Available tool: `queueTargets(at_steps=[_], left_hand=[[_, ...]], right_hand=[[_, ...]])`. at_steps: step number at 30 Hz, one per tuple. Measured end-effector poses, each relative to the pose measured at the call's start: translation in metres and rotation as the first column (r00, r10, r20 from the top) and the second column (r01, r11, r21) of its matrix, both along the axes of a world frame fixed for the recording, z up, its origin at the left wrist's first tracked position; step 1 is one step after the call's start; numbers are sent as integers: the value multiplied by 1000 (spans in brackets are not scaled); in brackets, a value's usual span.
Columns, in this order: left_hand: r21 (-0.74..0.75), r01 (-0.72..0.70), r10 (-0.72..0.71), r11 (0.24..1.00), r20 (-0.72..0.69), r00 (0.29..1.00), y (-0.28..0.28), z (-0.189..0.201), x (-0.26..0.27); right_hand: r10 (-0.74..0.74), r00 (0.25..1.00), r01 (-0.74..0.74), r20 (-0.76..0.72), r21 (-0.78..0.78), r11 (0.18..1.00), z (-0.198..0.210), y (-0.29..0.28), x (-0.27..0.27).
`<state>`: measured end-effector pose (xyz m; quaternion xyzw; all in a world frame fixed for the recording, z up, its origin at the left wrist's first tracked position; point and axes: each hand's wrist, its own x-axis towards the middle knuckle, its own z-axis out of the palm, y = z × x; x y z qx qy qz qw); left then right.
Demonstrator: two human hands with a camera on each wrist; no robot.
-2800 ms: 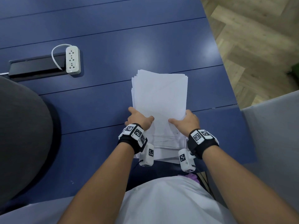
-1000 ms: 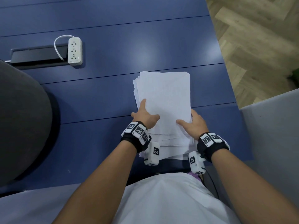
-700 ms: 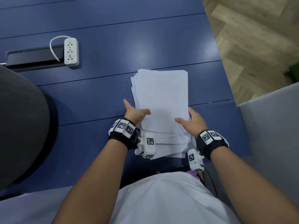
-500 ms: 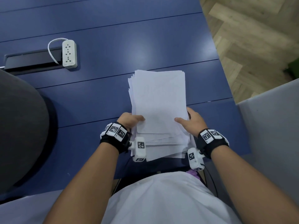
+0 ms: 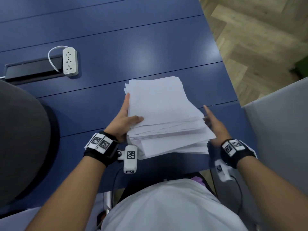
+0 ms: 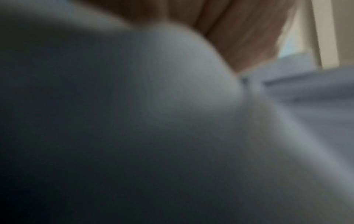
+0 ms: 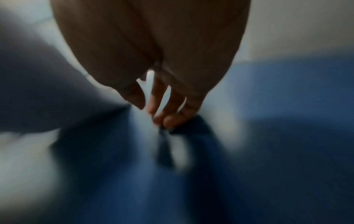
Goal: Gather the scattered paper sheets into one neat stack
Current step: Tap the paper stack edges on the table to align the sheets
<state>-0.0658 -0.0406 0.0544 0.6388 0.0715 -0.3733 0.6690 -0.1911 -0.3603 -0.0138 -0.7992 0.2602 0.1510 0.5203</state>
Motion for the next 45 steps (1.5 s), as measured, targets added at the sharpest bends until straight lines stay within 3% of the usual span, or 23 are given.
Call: queueTargets(at_steps=[2, 6, 9, 11, 14, 17, 21, 24, 26, 28, 30, 31, 33, 35, 36, 37, 38, 39, 40, 41, 42, 44, 45], left_hand=[[-41, 25, -27, 999, -45, 999, 6, 4, 4], [-56, 61, -69, 997, -156, 985, 9, 4, 4], [-52, 39, -50, 998, -225, 973, 14, -9, 3], [10, 17, -14, 1000, -229, 973, 18, -19, 1], [101, 4, 21, 995, -242, 970, 20, -28, -4], [119, -52, 88, 992, -314, 945, 21, -26, -6], [-29, -225, 193, 974, -415, 889, 31, -14, -2], [-149, -340, 247, 928, -438, 864, 35, -4, 1], [-114, -229, 191, 967, -273, 943, 28, 3, -1], [108, -51, 50, 993, 15, 999, 22, 1, -4], [214, -39, 26, 976, 62, 998, 20, -11, -7], [203, -30, 26, 979, 21, 999, 21, -16, -9], [188, -79, 90, 979, -52, 995, 15, -29, -16], [266, -122, 83, 956, 152, 985, 11, -39, -31], [321, -116, -7, 940, 357, 934, 8, -46, -40], [470, -58, -241, 881, 551, 799, 11, -51, -46], [611, -30, -495, 791, 668, 555, 10, -60, -50], [710, -41, -656, 703, 670, 348, 8, -62, -51], [736, -17, -717, 677, 665, 210, 7, -70, -51], [757, 29, -751, 652, 640, 163, 0, -65, -51], [749, 83, -753, 657, 647, 122, -9, -64, -49], [739, 180, -760, 649, 629, 162, -29, -60, -48], [740, 195, -764, 644, 605, 225, -42, -55, -45]], right_hand=[[154, 988, -149, 31, -112, 982, 0, 4, -2], [-157, 963, 151, 218, 41, 988, 12, 28, 39], [-47, 956, 58, 288, -32, 998, 15, 35, 55], [35, 959, -34, 281, -9, 999, 12, 34, 52], [164, 945, -134, 283, -122, 983, 7, 32, 41], [443, 793, -327, 418, -321, 889, 7, 32, 27], [337, 801, -141, 494, -391, 909, 22, 35, 40], [360, 837, -192, 413, -395, 899, 28, 32, 47], [298, 880, -163, 371, -352, 922, 29, 29, 53], [334, 860, -183, 387, -377, 908, 33, 31, 52], [432, 843, -278, 319, -429, 859, 33, 34, 47], [409, 863, -281, 296, -390, 877, 25, 31, 48], [168, 954, -143, 248, -115, 983, 16, 22, 54], [-159, 986, 145, 56, 202, 969, 17, 18, 68], [-267, 963, 268, -44, 290, 919, 18, 15, 71], [-300, 950, 313, -92, 317, 895, 21, 19, 70], [-266, 961, 278, -81, 272, 921, 19, 22, 63], [-196, 978, 205, -74, 145, 968, 17, 24, 56], [-148, 983, 141, -109, -64, 988, 12, 28, 45], [-122, 978, 70, -171, -281, 957, 10, 33, 39], [-135, 953, 60, -272, -265, 962, 8, 39, 33], [-164, 944, 213, -288, 150, 965, -1, 55, 27], [-112, 967, 172, -228, 263, 949, 1, 69, 23]])
